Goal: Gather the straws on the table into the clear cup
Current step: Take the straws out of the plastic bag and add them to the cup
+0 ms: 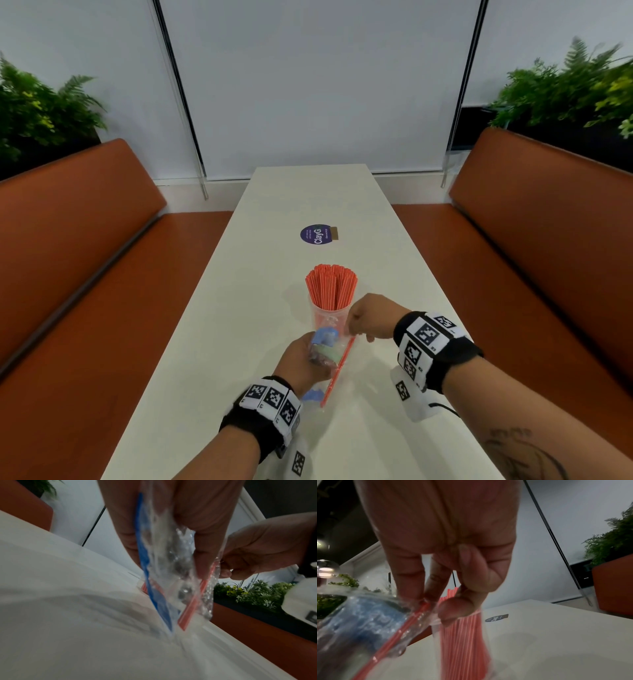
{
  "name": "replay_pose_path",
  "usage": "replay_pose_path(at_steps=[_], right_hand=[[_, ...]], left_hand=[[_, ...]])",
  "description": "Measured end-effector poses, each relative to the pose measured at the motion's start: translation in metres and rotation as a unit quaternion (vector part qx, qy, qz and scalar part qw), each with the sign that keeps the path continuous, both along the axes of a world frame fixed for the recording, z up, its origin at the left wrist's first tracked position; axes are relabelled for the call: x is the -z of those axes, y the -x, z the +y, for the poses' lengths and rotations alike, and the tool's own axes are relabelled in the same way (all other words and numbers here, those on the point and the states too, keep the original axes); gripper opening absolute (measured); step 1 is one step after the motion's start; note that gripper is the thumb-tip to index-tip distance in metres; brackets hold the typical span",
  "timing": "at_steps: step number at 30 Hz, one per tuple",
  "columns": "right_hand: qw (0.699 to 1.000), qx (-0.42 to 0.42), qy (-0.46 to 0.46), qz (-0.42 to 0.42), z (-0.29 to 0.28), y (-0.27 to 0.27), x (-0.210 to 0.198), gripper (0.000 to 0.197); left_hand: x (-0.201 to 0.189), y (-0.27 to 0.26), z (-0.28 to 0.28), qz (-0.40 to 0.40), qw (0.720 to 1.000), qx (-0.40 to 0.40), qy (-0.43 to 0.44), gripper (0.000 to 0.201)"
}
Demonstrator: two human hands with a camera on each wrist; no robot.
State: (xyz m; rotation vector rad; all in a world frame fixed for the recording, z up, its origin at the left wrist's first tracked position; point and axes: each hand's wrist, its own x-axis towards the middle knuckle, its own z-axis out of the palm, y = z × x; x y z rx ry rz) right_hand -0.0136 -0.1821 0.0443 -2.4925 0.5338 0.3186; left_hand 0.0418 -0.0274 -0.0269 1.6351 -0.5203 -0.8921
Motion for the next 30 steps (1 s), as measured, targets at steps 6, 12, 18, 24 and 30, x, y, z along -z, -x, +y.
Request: replay_pose_path(at_steps=[6,12,18,24,30], right_hand=[[0.991,-0.011,0.063,0.114,0.005,0.002,-0.001,0.027],[0.987,-0.038,0.097,0.121,0.008,-0.003,0.001,0.028],[0.971,0.119,-0.055,-0.199,-0.009,-0.012,-0.014,0.021],[0.914,0.175,-0.035,-0.365,-0.008,-0.034,-0.021,0.018],[0.958,0.139,0.024,-0.249,-0.005,-0.048,0.006,0.021]], left_hand=[[0.007,0.004,-0.003,-0.095,0.994,0.009,-0.052,0.034],[0.007,0.004,0.001,-0.106,0.993,-0.006,-0.058,0.034],[0.019,-0.010,0.004,-0.066,0.996,-0.005,-0.061,0.028],[0.028,-0.006,-0.007,-0.149,0.970,-0.026,-0.191,0.035],[0.037,-0.007,-0.008,-0.156,0.954,-0.058,-0.249,0.053]])
